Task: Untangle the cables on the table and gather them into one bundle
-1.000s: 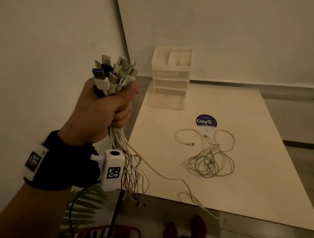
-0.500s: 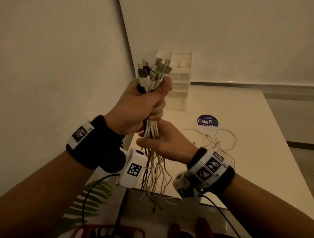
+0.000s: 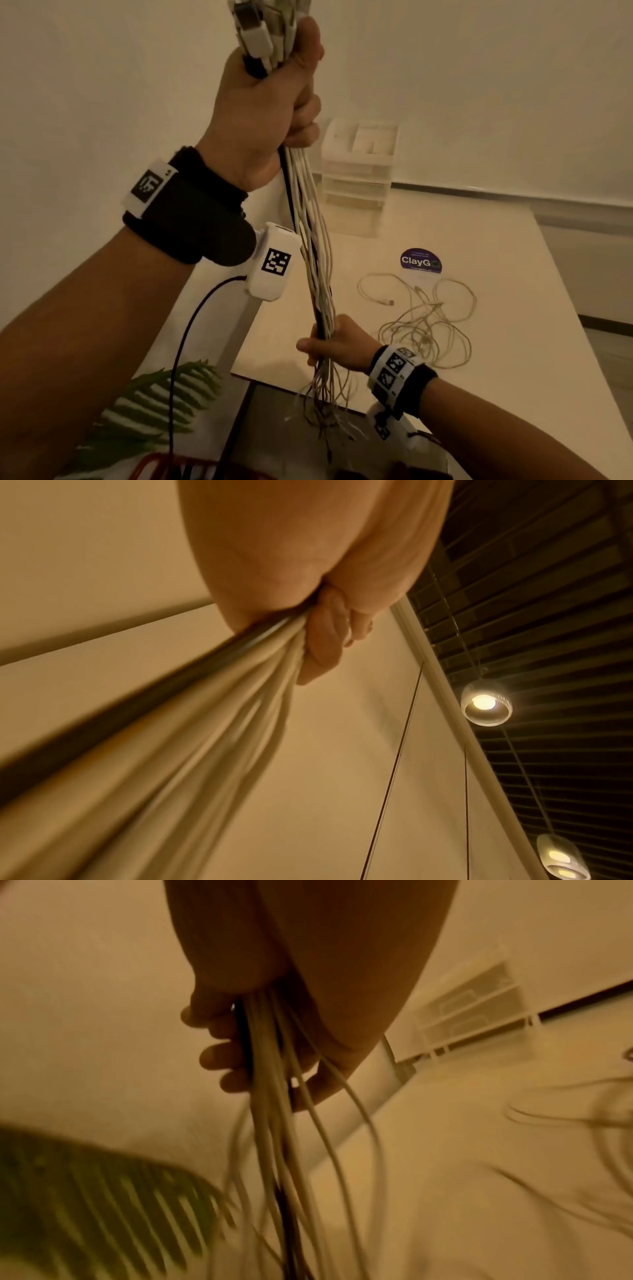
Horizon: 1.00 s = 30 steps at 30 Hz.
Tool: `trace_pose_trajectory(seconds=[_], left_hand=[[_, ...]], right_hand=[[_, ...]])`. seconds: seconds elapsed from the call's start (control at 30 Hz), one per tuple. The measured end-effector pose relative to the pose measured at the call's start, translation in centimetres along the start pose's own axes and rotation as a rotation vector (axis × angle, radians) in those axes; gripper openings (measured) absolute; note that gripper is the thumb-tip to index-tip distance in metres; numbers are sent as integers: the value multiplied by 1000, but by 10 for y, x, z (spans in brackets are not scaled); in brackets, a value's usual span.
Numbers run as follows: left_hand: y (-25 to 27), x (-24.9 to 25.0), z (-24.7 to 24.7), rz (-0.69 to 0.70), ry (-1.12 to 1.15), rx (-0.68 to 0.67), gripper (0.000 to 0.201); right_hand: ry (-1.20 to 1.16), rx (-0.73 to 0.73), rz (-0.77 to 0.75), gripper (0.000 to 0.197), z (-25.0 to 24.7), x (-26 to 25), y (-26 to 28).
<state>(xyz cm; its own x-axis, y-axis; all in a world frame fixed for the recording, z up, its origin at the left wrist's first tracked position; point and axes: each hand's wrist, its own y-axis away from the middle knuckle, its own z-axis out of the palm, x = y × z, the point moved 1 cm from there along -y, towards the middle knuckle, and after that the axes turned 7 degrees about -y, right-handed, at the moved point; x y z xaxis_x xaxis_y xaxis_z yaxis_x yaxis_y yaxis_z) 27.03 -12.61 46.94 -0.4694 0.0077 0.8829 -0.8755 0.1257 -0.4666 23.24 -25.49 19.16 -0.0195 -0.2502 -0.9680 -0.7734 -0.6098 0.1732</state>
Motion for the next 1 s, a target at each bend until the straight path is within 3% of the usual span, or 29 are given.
trace_pose_trajectory(seconds=[0.13, 0.3, 0.37, 0.47, 0.6, 0.67, 0.77, 0.83, 0.9, 1.0], left_hand=[[-12, 17, -11, 97, 14, 96, 24], [-14, 21, -15, 124, -11, 153, 27], [-15, 23, -16, 143, -37, 171, 28], [-19, 29, -23, 187, -118, 195, 36], [-25, 29, -37, 213, -217, 279, 36], [-22, 27, -40, 171, -274, 273, 33], [2, 10, -23, 97, -376, 104, 18], [28, -20, -3, 81, -554, -185, 3], [56, -51, 17, 23, -833, -504, 22], [85, -81, 38, -65, -896, -774, 15]], right_hand=[[33, -29, 247, 35, 14, 79, 28], [-6, -77, 370, 31, 27, 111, 58], [-22, -57, 396, 27, 24, 117, 59], [38, -27, 447, 37, 23, 121, 57], [122, -88, 368, 35, 34, 112, 60], [98, -30, 343, 41, 36, 112, 58], [128, 34, 350, 53, 30, 99, 47], [224, 37, 333, 54, 22, 78, 43], [312, 50, 318, 53, 9, 53, 44], [418, 31, 256, 49, -12, 13, 51]])
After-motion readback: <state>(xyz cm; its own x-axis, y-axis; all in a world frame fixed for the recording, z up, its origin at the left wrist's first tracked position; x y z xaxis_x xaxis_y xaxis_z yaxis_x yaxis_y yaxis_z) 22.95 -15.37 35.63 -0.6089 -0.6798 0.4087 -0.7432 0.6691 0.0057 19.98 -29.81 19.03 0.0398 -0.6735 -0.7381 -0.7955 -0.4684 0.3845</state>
